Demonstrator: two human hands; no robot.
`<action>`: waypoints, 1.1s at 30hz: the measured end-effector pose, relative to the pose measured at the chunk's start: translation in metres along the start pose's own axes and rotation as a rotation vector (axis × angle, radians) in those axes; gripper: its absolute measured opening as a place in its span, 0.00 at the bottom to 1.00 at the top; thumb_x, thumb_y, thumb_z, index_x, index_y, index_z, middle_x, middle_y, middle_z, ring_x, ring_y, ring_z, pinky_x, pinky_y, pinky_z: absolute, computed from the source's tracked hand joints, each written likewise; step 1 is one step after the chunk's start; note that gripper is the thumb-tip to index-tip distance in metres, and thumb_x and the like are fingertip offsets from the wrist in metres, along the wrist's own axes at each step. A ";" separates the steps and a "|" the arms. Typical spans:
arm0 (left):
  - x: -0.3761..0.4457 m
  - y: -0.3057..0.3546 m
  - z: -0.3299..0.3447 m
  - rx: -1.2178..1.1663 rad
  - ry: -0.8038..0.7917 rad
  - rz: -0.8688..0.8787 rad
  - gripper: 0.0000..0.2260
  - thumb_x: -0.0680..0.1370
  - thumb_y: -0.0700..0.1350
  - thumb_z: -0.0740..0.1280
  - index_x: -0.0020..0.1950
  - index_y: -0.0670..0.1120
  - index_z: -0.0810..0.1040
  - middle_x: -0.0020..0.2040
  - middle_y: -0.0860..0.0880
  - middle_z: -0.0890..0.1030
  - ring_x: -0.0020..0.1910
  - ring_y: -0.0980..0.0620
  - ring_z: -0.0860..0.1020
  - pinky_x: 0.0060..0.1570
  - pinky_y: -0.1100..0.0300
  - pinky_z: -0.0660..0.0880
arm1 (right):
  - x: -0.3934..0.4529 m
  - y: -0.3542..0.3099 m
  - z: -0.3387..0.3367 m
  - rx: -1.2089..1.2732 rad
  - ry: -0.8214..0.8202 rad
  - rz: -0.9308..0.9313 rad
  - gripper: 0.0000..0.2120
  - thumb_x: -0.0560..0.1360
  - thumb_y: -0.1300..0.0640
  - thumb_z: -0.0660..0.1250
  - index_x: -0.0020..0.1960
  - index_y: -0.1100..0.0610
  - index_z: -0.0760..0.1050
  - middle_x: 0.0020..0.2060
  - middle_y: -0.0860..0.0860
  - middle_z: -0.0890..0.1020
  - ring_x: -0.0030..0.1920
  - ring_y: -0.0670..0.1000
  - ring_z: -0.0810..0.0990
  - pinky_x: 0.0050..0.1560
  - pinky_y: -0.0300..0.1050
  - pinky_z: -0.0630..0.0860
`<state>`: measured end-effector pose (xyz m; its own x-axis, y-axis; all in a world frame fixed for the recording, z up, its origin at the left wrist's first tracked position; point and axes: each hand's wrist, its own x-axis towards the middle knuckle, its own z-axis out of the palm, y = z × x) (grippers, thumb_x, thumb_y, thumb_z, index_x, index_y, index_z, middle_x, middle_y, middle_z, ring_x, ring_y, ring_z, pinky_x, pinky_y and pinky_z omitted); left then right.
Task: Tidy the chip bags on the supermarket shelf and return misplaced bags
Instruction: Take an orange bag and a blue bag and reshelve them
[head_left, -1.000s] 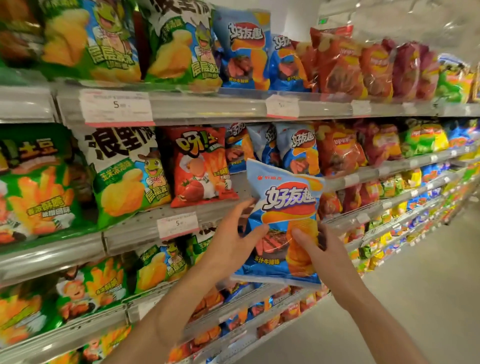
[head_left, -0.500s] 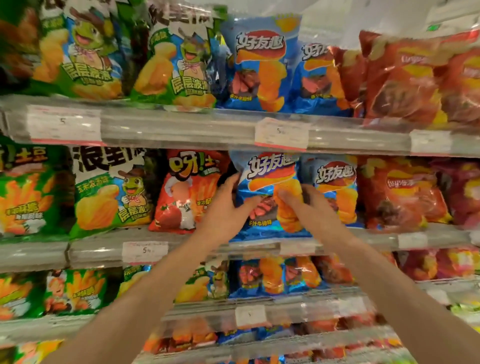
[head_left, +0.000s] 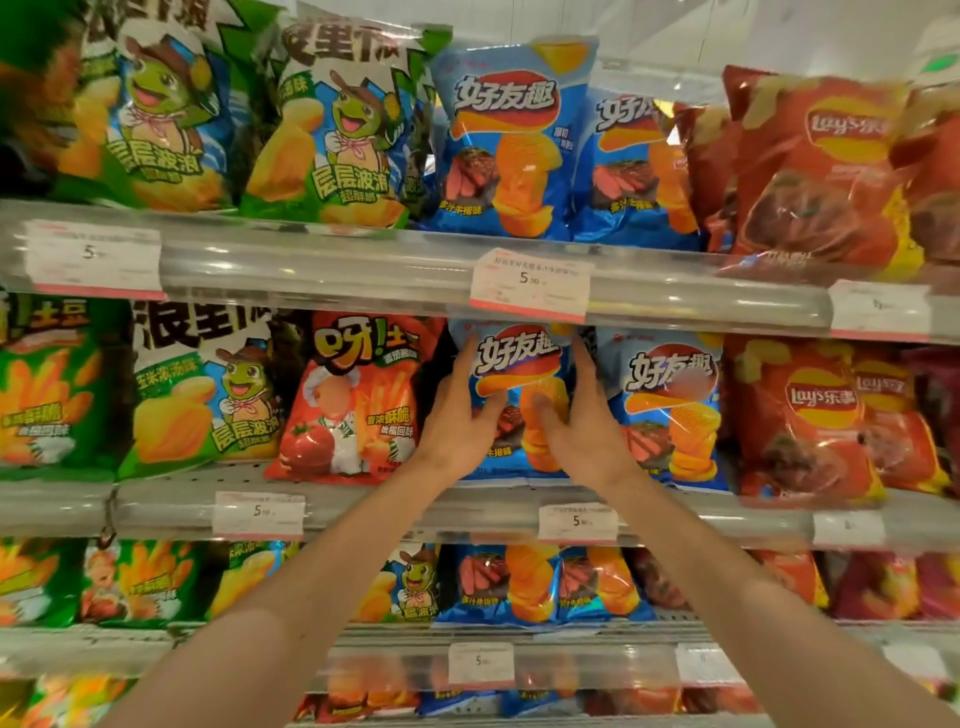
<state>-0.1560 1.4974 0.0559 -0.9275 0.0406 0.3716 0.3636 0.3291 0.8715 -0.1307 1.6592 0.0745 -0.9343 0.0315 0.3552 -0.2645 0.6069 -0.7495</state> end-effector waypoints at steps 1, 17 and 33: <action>0.003 -0.001 0.002 0.010 -0.005 0.012 0.33 0.81 0.45 0.66 0.80 0.63 0.52 0.71 0.53 0.69 0.66 0.57 0.72 0.64 0.60 0.73 | 0.001 -0.001 -0.002 -0.058 -0.016 -0.043 0.37 0.81 0.49 0.64 0.81 0.39 0.46 0.78 0.53 0.64 0.67 0.60 0.77 0.65 0.62 0.76; -0.004 -0.009 0.002 0.187 -0.114 0.030 0.39 0.77 0.62 0.67 0.73 0.77 0.39 0.80 0.48 0.51 0.69 0.41 0.74 0.70 0.46 0.70 | -0.012 0.017 -0.037 -0.483 0.263 -0.305 0.25 0.82 0.50 0.64 0.75 0.59 0.67 0.69 0.61 0.73 0.67 0.63 0.74 0.67 0.55 0.71; 0.001 -0.016 0.006 0.221 -0.135 0.010 0.56 0.68 0.61 0.78 0.80 0.62 0.39 0.81 0.48 0.48 0.79 0.45 0.57 0.76 0.50 0.59 | 0.005 0.082 -0.033 -0.859 0.204 -0.151 0.42 0.76 0.36 0.47 0.83 0.60 0.51 0.81 0.63 0.53 0.81 0.65 0.50 0.80 0.65 0.49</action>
<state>-0.1631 1.4982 0.0404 -0.9327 0.1654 0.3206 0.3584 0.5257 0.7715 -0.1494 1.7351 0.0329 -0.8218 -0.0061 0.5698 -0.0345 0.9986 -0.0390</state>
